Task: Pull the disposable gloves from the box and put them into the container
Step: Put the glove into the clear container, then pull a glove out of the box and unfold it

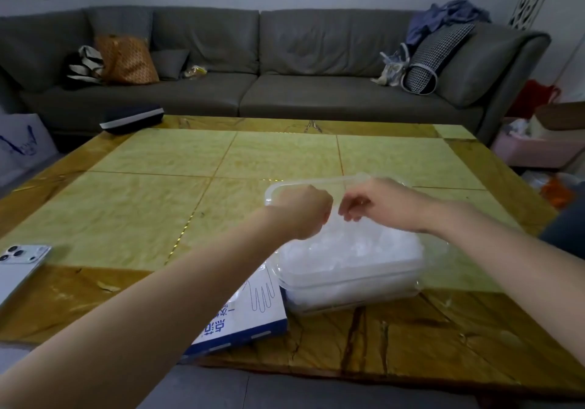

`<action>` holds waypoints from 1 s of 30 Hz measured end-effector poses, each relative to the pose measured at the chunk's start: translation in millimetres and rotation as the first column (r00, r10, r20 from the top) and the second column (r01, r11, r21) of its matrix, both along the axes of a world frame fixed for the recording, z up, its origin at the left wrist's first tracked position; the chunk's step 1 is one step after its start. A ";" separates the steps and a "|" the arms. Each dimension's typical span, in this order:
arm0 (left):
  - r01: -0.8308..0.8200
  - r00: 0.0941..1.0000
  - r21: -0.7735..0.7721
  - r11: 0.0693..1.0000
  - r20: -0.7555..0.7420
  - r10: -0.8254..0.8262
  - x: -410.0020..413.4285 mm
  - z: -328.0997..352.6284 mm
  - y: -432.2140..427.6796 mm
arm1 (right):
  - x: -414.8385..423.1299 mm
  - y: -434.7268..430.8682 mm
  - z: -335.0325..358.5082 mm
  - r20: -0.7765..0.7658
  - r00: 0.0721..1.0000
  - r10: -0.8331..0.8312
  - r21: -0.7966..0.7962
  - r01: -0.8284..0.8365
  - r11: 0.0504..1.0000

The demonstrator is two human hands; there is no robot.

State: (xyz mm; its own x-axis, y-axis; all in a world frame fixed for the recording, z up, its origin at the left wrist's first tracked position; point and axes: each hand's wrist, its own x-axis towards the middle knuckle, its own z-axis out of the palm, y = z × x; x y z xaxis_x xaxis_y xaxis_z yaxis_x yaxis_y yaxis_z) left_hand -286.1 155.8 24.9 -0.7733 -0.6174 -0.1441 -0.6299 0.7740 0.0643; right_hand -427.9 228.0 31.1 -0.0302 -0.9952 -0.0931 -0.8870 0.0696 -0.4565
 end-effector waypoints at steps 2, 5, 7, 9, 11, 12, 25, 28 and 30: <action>0.021 0.990 0.029 0.999 0.137 -0.025 -8.7 -15.6 1.4 | -3.2 -5.5 -15.7 -0.145 0.987 0.073 0.120 -0.056 0.991; 0.026 0.885 0.112 0.993 0.459 -0.075 -15.0 -34.8 -1.4 | -8.4 -10.9 -40.5 -0.348 0.919 0.185 0.356 -0.053 0.933; 0.035 0.816 0.089 0.995 0.572 -0.080 -16.7 -43.2 -3.1 | -13.1 -14.5 -55.7 -0.447 0.861 0.243 0.442 -0.024 0.897; 0.024 0.809 0.077 0.997 0.585 -0.064 -19.1 -52.4 -4.7 | -21.2 -19.2 -65.6 -0.467 0.848 0.250 0.462 -0.007 0.887; 0.027 0.815 0.073 0.997 0.575 -0.064 -18.0 -57.4 -6.2 | -26.1 -22.7 -69.1 -0.466 0.852 0.241 0.467 0.005 0.884; 0.034 0.821 0.072 0.997 0.567 -0.069 -17.0 -59.7 -7.6 | -27.4 -24.7 -70.2 -0.451 0.862 0.230 0.463 0.006 0.886; 0.110 0.880 0.112 0.988 0.450 -0.149 -4.3 -28.0 -2.6 | -2.1 -4.9 -23.5 -0.420 0.886 0.196 0.472 0.029 0.881; 0.140 0.978 -0.020 0.990 0.159 -0.135 10.9 -8.5 6.8 | 18.6 1.9 -2.8 -0.430 0.898 0.094 0.221 0.004 0.975; 0.102 0.987 -0.152 0.983 -0.109 -0.120 27.6 0.1 11.2 | 34.6 5.1 3.9 -0.417 0.909 0.021 -0.009 -0.027 1.000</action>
State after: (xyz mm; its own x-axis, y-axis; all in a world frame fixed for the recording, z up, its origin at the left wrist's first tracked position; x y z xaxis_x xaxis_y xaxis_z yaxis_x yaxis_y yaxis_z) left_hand -258.5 167.0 25.0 -0.8444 -0.5345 0.0365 -0.5344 0.8451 0.0146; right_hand -393.3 233.0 35.0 -0.0397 -0.9972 -0.0634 -0.9980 0.0427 -0.0459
